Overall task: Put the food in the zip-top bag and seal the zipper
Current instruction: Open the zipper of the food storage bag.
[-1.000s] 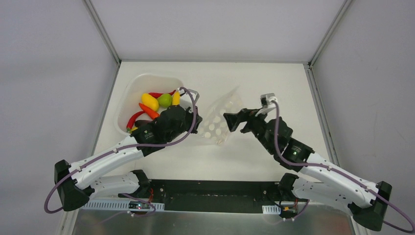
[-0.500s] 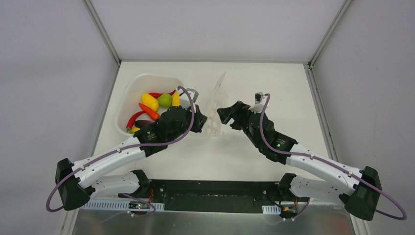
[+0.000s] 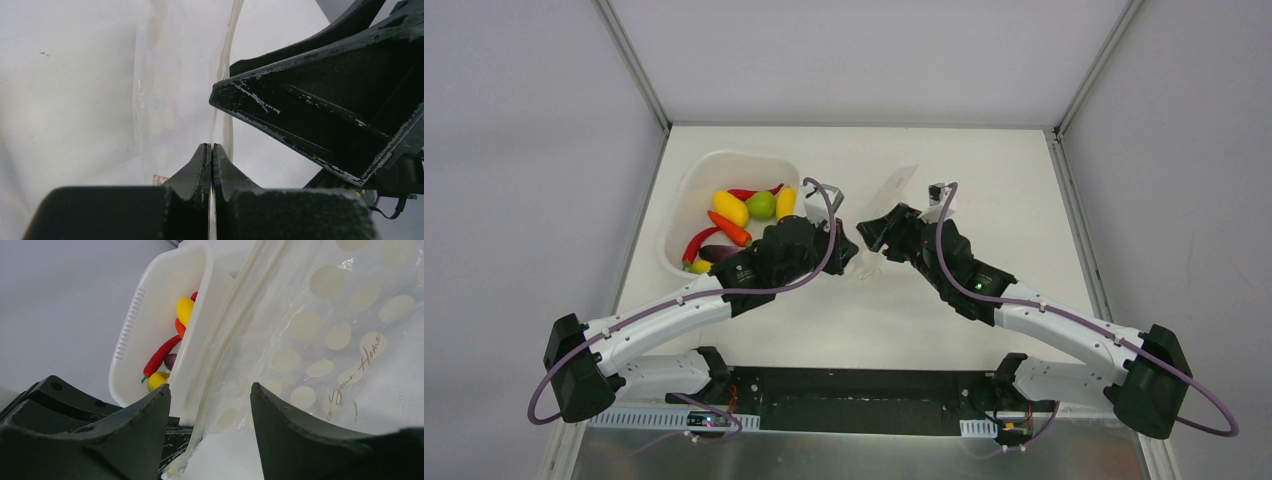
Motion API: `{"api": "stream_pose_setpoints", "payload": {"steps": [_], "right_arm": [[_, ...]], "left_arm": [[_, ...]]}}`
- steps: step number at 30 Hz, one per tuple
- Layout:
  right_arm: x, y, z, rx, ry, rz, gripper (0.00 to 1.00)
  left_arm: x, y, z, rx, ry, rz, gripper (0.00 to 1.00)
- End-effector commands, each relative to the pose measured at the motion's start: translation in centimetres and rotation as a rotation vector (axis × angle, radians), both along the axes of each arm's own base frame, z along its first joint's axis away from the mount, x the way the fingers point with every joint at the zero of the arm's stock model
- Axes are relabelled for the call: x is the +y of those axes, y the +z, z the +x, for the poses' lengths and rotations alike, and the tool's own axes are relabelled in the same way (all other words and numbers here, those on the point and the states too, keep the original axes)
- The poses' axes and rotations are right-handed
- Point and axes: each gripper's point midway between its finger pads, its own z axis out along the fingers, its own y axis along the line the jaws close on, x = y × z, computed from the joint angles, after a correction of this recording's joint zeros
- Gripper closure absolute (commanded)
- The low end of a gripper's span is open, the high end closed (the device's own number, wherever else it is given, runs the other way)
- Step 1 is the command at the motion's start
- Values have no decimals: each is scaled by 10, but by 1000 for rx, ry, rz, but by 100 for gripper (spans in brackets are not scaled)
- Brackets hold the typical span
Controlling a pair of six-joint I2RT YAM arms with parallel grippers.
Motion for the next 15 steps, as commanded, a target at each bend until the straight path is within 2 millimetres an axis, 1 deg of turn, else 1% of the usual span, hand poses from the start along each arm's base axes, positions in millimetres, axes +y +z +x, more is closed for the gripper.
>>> {"api": "stream_pose_setpoints", "payload": {"steps": [1, 3, 6, 7, 12, 15], "right_arm": [[3, 36, 5, -67, 1, 65, 37], [4, 37, 3, -76, 22, 60, 39], [7, 37, 1, -84, 44, 56, 48], [7, 36, 1, -84, 47, 55, 49], [13, 34, 0, -83, 78, 58, 55], [15, 30, 2, -68, 80, 54, 55]], "left_arm": [[2, 23, 9, -59, 60, -62, 100], [5, 23, 10, -65, 77, -72, 100], [6, 24, 9, -73, 76, -85, 100], [6, 24, 9, -73, 76, -83, 100], [2, 26, 6, -76, 47, -89, 100], [-3, 28, 3, -84, 11, -98, 100]]}}
